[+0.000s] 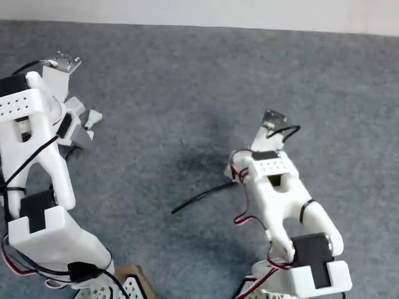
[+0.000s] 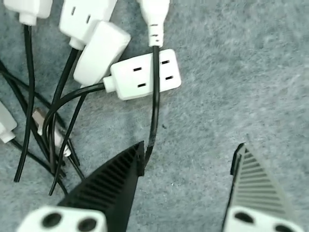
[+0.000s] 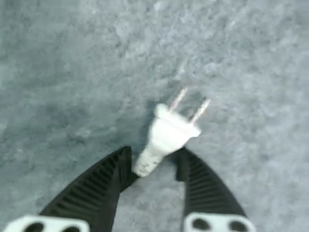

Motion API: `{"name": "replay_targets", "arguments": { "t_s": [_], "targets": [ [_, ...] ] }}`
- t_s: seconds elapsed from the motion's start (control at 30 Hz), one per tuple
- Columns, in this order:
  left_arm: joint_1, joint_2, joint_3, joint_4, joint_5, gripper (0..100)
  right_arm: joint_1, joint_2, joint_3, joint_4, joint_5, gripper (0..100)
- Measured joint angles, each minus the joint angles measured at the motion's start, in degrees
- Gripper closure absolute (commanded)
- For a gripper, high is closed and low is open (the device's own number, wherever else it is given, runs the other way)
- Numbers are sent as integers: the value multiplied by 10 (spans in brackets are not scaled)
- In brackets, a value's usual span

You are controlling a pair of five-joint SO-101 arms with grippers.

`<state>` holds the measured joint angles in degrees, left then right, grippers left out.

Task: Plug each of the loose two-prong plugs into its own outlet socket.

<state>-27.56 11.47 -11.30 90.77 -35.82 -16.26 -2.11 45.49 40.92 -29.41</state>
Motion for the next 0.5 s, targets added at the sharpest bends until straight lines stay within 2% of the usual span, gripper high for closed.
{"name": "replay_targets", "arguments": {
  "t_s": [0.07, 0.13, 0.37, 0.5],
  "targets": [
    [-8, 0, 0, 1, -9, 702, 5, 8, -9, 23, 4, 969],
    [-10, 0, 0, 1, -14, 702, 7, 12, -15, 37, 43, 969],
    [-11, 0, 0, 1, -18, 702, 6, 18, -30, 55, 236, 991],
    [-11, 0, 0, 1, -18, 702, 6, 26, -72, 104, 401, 991]
  ]
}}
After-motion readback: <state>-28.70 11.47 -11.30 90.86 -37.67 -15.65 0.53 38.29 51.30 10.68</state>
